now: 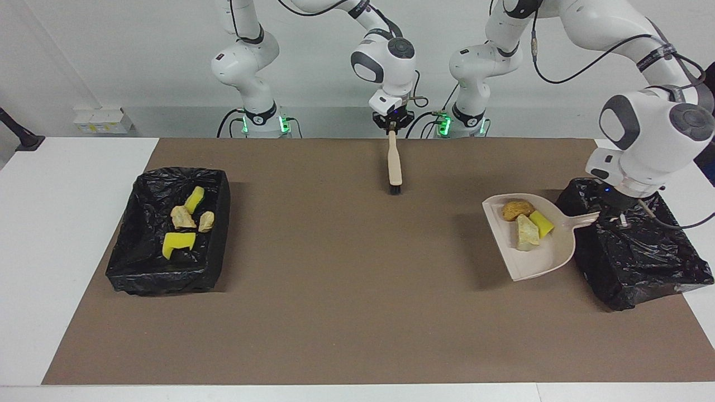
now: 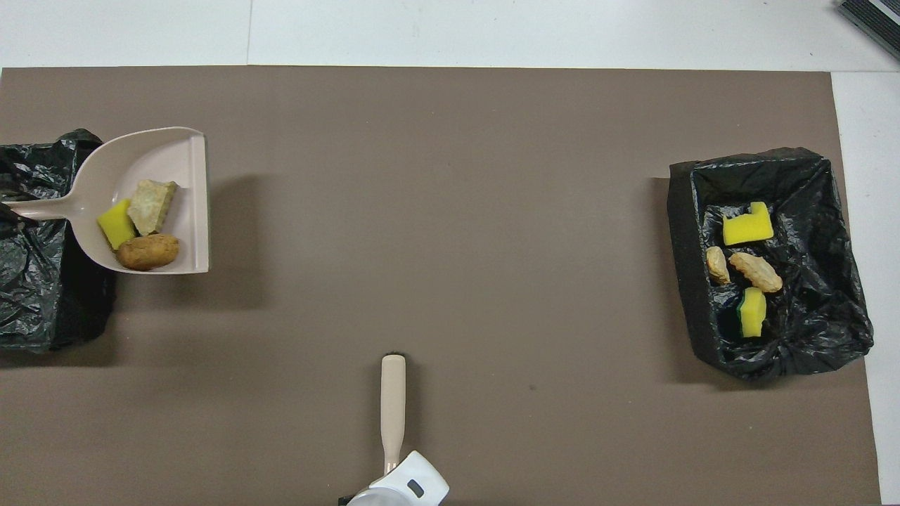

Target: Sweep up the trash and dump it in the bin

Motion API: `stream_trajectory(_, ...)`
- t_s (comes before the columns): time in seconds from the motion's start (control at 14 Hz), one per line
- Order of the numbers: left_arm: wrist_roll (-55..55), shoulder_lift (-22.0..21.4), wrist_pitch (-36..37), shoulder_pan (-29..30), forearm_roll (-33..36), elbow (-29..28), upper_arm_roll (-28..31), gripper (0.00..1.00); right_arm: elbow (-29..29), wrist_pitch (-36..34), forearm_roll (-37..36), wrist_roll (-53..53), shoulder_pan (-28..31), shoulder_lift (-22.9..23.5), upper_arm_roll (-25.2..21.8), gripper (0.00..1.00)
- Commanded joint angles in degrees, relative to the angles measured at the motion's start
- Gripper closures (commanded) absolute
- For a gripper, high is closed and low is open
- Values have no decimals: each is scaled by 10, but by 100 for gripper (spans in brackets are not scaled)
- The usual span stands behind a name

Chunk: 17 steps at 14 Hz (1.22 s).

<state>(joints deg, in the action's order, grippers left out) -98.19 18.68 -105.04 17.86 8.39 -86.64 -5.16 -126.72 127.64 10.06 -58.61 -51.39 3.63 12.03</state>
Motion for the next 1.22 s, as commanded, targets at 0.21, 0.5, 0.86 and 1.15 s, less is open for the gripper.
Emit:
stream_trajectory(0.21,-58,37,12,70,121,92,-6,100,-9,9,-7,24,11,-2,2,71)
stream_trajectory(0.5,-119,45,-51,90,229,99,-2,100,-5,5,-7,30,22,3,1,24)
stream_trajectory(0.86,-100,10,-66,65,411,31,-2,100,9,2,-21,32,91,-41,-2,0)
stream_trajectory(1.15,60,-39,-47,40,555,-42,-2,100,11,-48,-37,123,196,-126,-7,0)
